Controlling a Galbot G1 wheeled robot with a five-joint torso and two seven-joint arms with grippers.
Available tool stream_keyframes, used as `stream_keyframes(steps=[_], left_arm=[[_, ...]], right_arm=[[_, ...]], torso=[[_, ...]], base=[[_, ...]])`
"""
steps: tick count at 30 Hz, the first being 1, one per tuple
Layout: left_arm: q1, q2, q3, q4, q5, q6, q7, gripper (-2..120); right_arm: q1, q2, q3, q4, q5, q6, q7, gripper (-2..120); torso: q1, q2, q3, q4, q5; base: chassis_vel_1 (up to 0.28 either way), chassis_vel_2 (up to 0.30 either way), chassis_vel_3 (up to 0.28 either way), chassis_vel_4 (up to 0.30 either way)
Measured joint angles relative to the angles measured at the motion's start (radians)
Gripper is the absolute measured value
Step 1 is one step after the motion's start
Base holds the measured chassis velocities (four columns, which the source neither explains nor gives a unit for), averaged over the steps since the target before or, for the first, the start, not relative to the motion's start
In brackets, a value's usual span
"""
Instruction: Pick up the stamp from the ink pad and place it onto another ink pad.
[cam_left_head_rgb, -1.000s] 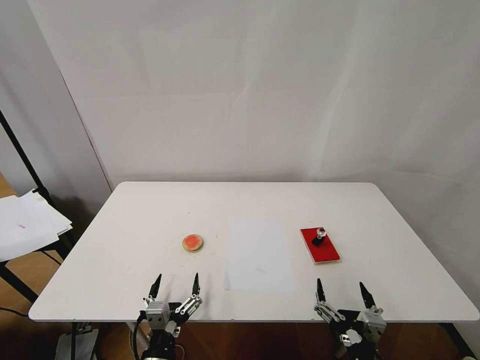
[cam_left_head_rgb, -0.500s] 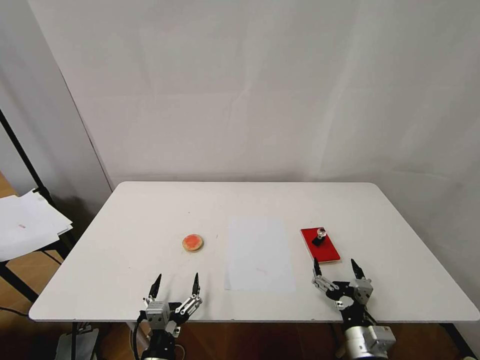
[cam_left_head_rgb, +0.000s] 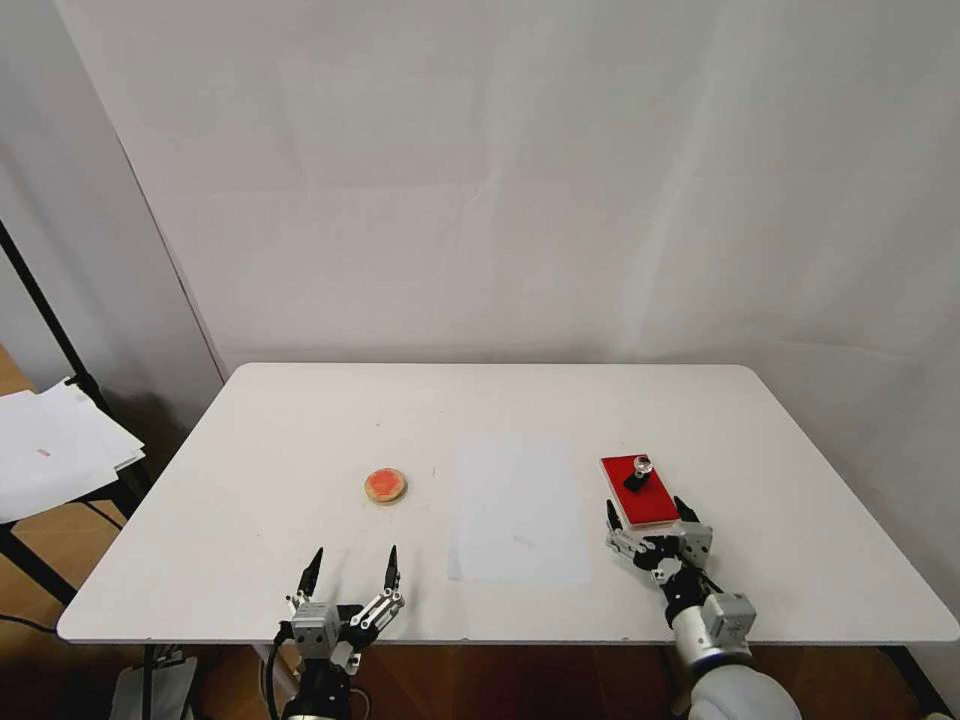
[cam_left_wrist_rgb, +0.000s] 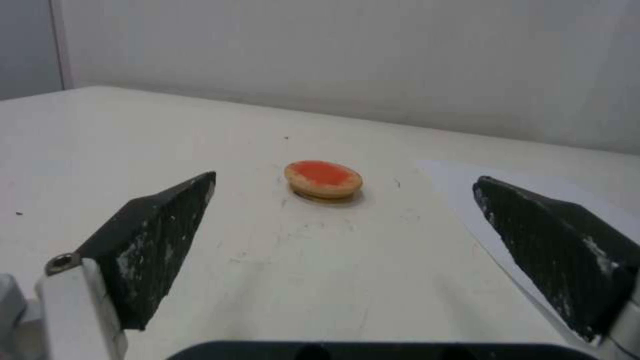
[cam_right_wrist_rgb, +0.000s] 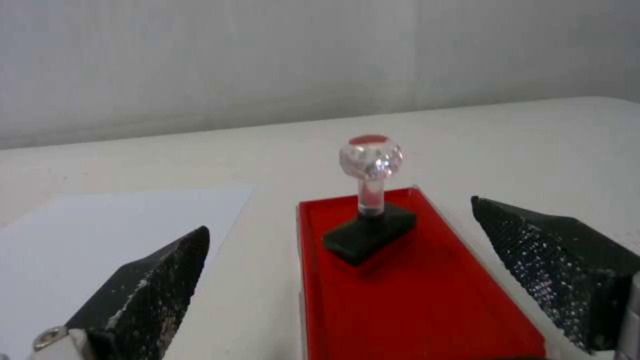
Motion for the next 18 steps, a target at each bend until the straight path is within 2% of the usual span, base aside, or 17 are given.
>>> stream_keyframes(steps=[4,14,18], left_arm=[[0.000,0.000,0.000,0.000,0.000,0.000,0.000,102],[0.000,0.000,0.000,0.000,0.000,0.000,0.000,102],[0.000,0.000,0.000,0.000,0.000,0.000,0.000,102]], right_arm=[[0.055,-0.022,-0.018,-0.029,0.027,-0.006,0.005,100],[0.131,-0.013,-0.055,-0.096,0.059,-0.004,0.015,99],[0.148,-0.005,-0.065,-0.104,0.062,-0.010,0.029,87]], torso=[[0.000,0.000,0.000,0.0000,0.0000],[0.000,0.000,0.000,0.0000,0.0001],[0.000,0.000,0.000,0.0001,0.0000]], base=[[0.000,0.000,0.000,0.000],[0.000,0.000,0.000,0.000],[0.000,0.000,0.000,0.000]])
